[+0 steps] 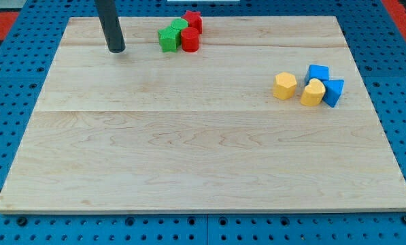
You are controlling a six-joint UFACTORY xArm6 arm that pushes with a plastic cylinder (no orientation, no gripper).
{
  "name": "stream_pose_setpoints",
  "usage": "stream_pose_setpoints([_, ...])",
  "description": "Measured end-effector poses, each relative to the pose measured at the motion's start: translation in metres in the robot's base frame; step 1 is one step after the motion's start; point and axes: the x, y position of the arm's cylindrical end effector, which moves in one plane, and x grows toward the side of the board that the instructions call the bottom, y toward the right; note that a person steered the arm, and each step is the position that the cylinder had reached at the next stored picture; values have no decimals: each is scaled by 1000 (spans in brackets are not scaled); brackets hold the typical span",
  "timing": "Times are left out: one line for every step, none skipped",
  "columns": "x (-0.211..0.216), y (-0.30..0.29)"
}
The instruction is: Push the red star towards center
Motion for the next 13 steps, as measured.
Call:
stream_pose_setpoints([0, 0])
stream_pose_setpoints([0, -2])
stream_pose_setpoints([26, 24])
stream_pose_setpoints([57, 67])
stream_pose_setpoints([69, 157])
stream_pose_setpoints([48, 256])
stream_pose_setpoints([-18, 299])
stream_pose_setpoints([-91, 283])
stream_pose_setpoints([-95, 276])
stream_pose_setpoints([-95, 267])
stream_pose_setpoints([-95, 228])
stream_pose_setpoints([-94, 191])
stream_pose_setpoints([-93, 166])
